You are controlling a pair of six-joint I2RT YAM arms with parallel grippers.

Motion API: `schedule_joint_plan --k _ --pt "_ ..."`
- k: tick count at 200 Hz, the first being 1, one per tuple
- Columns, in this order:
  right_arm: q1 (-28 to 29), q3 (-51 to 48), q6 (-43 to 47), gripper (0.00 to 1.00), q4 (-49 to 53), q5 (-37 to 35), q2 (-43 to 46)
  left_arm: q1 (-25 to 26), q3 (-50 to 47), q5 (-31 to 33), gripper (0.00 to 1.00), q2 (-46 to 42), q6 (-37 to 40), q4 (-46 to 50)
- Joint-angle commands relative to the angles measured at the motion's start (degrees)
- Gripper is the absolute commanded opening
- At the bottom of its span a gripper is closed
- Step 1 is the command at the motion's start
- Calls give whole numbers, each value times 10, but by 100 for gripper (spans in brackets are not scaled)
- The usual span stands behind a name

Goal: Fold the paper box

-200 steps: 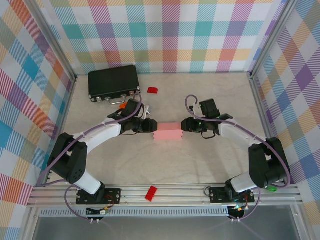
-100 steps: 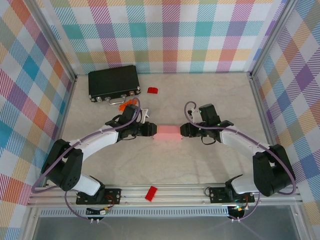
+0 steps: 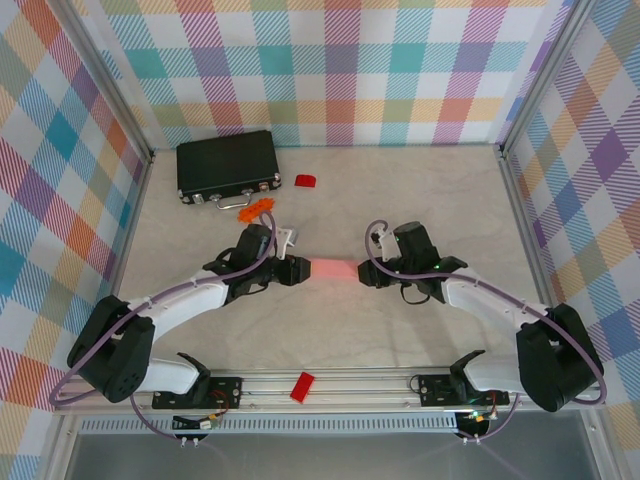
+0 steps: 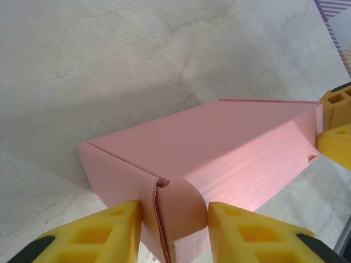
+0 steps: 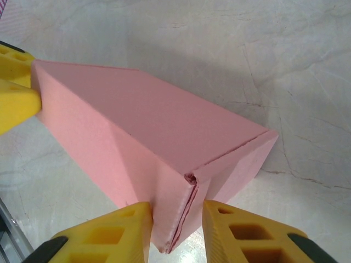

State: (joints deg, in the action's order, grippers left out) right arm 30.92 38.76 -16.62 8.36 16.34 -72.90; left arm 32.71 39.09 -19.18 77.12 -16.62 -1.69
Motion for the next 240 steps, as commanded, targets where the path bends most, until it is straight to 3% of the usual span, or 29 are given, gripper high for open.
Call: schedule_joint_plan --k 1,61,86,153,191,240 --pt "12 -27 7 31 25 -17 -18 16 -21 -10 36 9 13 17" --pt "12 -25 6 32 24 -41 -25 16 -29 1 38 10 17 17" --pt "12 -25 -6 35 28 -93 -14 16 -27 35 43 1 7 20" --pt "-7 0 -60 43 96 -396 11 7 47 349 47 -5 3 167" --pt "-70 23 -59 49 84 -403 -6 -26 63 467 60 -16 39 171" --pt "-144 57 15 54 20 -400 -49 -88 50 541 68 -16 130 98"
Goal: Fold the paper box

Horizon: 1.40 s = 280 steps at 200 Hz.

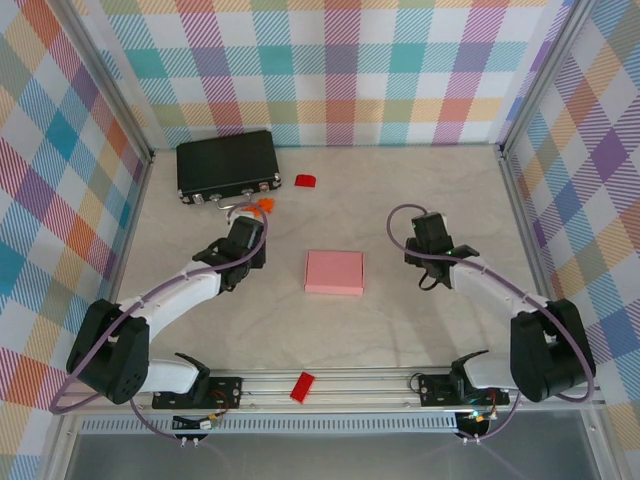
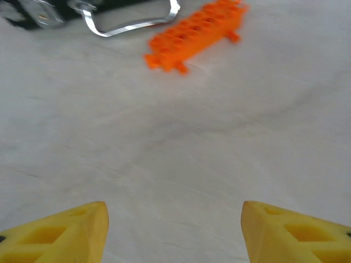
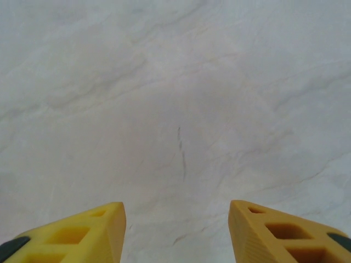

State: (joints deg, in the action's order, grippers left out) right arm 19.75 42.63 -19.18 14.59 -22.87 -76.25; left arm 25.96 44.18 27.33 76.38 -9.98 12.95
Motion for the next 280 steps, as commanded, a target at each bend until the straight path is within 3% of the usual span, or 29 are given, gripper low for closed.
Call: schedule_joint_plan --k 1,21,61,84,132,177,197,230,280 --pt "-34 18 41 54 -46 -6 -16 -21 -2 77 68 -8 66 -51" --pt "-67 0 72 54 -104 9 -11 -44 -24 86 69 -6 100 -102" --pt "-116 -71 136 58 -248 22 -7 -76 -104 119 82 4 150 -282" --pt "-132 -116 131 62 -316 35 -3 -89 -129 132 86 19 159 -349" --pt "-157 -150 130 68 -384 82 -10 -123 -158 27 100 13 134 -392" --pt "-176 -182 146 71 -457 112 -1 -201 -156 -130 100 19 76 -388" --pt "-191 -204 144 72 -503 135 2 -236 -183 -215 100 40 77 -467" --pt "-218 -239 133 73 -617 185 -18 -250 -239 -246 100 67 89 -628" --pt "-221 -246 141 74 -663 222 -50 -258 -239 -284 100 86 92 -645"
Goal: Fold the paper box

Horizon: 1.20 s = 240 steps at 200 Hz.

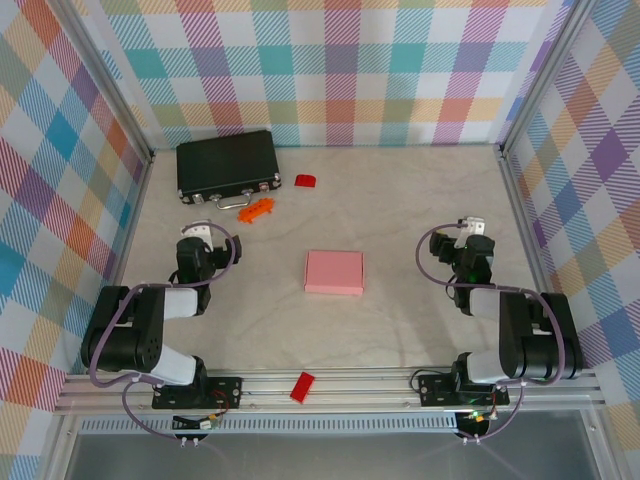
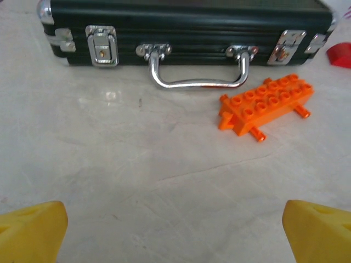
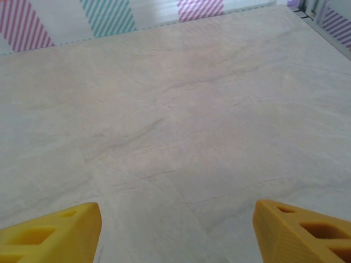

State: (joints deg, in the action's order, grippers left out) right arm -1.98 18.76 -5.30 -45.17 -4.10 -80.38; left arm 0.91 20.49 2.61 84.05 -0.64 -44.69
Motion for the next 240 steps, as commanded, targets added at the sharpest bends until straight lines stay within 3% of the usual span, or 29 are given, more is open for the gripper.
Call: schedule_joint_plan --k 1,53,74,93,240 --pt "-4 -7 3 74 -66 34 -9 -8 -3 -38 100 11 -1 -70" --pt "-4 4 15 75 -97 64 -66 -8 -4 -63 100 71 9 -130" --pt "-4 13 15 77 -83 59 -69 -8 7 -41 100 68 3 -100" --pt "4 24 15 100 -64 35 -72 1 18 -18 100 68 5 -77" --pt "19 34 22 99 -48 10 -74 10 25 -16 100 67 15 -63"
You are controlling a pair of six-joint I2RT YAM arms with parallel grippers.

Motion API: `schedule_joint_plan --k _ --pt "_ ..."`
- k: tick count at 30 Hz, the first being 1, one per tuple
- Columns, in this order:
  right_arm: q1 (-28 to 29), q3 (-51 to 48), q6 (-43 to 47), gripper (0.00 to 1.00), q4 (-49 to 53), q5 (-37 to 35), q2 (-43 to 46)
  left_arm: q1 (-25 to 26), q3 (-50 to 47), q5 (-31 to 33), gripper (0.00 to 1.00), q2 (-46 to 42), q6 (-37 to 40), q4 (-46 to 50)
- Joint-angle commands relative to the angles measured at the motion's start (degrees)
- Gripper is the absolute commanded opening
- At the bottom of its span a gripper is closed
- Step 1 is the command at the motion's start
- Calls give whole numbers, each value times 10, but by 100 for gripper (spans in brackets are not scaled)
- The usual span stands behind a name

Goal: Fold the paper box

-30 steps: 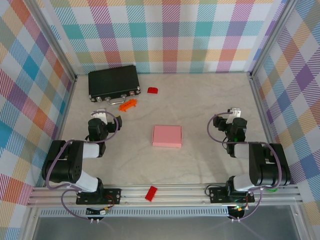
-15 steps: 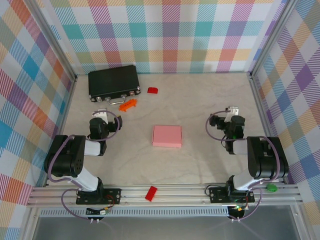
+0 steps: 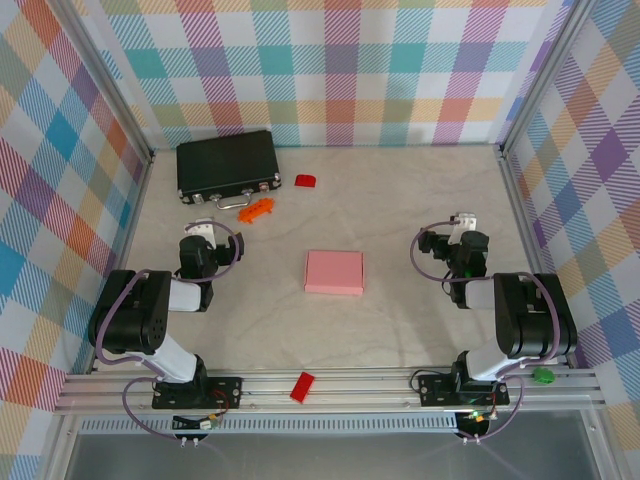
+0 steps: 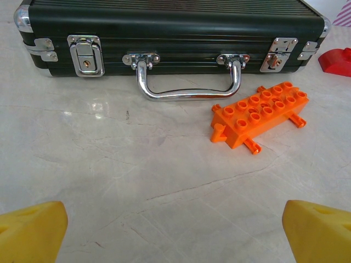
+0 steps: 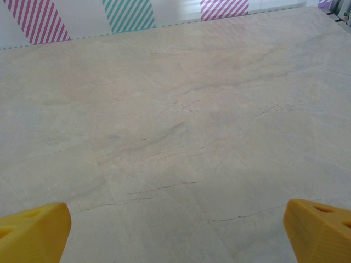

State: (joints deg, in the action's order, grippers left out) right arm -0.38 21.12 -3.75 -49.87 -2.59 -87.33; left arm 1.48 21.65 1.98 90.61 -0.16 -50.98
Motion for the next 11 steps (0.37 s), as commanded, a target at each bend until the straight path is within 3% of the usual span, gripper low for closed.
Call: schedule_joint_plan --k 1,11 --pt "2 10 7 99 -1 -5 -4 4 13 -9 100 2 10 0" --pt "3 10 7 99 -1 -6 -5 4 14 -12 100 2 11 0"
